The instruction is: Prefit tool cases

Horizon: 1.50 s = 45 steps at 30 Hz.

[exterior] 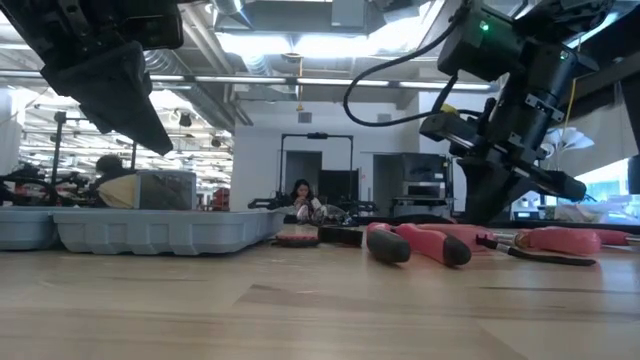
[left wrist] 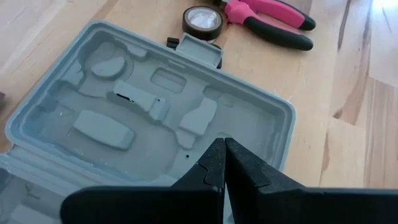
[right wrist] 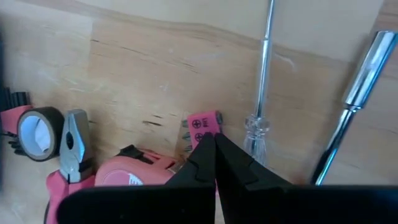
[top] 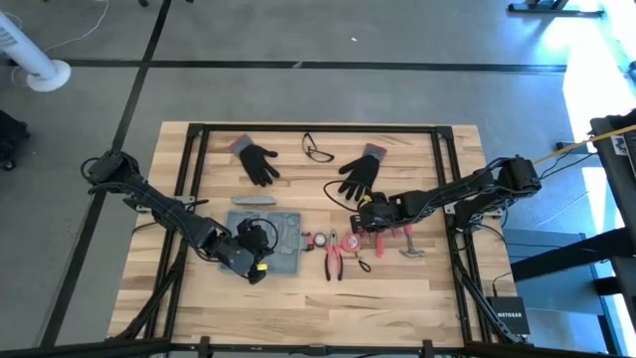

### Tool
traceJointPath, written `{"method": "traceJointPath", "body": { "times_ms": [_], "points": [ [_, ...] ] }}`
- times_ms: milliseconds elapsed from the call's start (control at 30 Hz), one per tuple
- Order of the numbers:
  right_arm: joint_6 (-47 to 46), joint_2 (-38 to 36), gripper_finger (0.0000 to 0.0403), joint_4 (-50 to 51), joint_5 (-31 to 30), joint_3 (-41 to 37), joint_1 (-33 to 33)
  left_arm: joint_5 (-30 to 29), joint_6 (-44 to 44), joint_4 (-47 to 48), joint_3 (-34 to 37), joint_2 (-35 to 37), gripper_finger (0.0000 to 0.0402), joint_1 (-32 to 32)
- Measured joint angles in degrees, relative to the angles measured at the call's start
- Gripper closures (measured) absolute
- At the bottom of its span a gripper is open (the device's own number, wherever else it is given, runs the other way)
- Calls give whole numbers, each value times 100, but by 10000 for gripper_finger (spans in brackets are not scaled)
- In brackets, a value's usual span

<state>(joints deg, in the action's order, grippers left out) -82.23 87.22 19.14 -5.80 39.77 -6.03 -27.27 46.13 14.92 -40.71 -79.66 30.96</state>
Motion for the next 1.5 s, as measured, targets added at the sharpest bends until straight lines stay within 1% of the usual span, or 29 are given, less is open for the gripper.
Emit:
{"method": "traceJointPath", "body": {
  "times_ms": [267,700,967,1233,1367,1500],
  "points": [
    [-339,0,403,96,-54,0,-278,0,-4,0,0,0,402,0],
    [-1489,-7,403,229,-270,0,-987,0,-6,-5,0,0,401,0],
    [-2020,-7,403,211,-271,0,-1363,0,-138,-7,0,0,402,0],
    [-2236,-7,403,238,-372,0,-1398,0,-135,-8,0,0,401,0],
    [-2277,-7,403,271,-518,0,-1387,0,-129,-9,0,0,401,0],
    [-2377,-10,403,429,-491,3,-1382,0,-119,-11,0,0,402,0]
  ]
}}
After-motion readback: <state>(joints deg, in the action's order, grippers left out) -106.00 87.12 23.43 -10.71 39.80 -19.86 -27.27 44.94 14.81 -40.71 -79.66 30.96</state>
